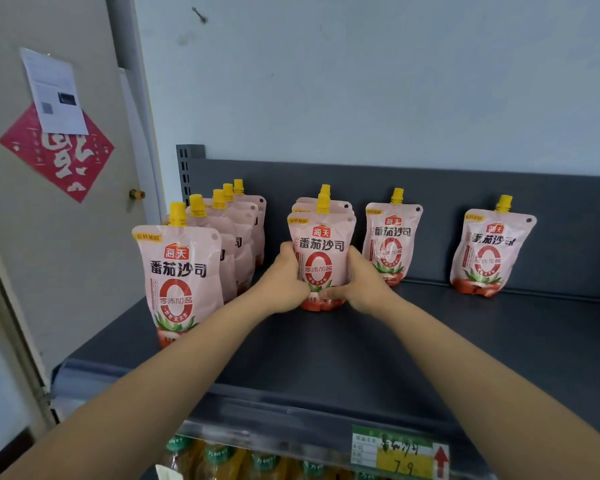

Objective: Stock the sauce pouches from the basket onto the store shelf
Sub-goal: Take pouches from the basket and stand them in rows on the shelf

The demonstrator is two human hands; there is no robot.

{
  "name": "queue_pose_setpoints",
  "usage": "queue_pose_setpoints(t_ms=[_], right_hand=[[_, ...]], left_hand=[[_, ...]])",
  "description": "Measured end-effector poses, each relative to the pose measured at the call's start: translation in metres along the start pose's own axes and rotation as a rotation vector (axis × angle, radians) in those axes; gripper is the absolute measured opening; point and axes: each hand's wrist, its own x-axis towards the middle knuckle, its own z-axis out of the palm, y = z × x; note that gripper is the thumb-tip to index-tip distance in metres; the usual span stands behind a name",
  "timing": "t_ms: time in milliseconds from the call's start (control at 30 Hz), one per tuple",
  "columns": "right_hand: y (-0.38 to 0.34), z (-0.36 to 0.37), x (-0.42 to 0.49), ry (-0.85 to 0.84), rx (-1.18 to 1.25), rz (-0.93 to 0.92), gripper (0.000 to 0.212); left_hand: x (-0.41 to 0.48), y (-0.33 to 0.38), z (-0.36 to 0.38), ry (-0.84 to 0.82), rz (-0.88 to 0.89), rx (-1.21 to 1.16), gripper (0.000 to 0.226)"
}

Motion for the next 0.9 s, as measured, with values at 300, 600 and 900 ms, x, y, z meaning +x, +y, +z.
queue_pose_setpoints(t_ms=[300, 600, 900], right_hand=[[0.004, 0.011, 0.005, 0.032, -0.036, -0.061, 0.092], [0.006, -0.007, 0.002, -0.160, -0.185, -0.030, 0.116], [0.008, -0.006, 0.007, -0.176, -0.154, 0.040, 0.122]], left_hand=[[0.006, -0.002, 0.005, 0.058, 0.011, 0.034, 0.114], [-0.003, -0.004, 0.013, 0.087, 0.107, 0.051, 0.119], [0.003, -0.001, 0.014, 0.064, 0.069, 0.071, 0.124]])
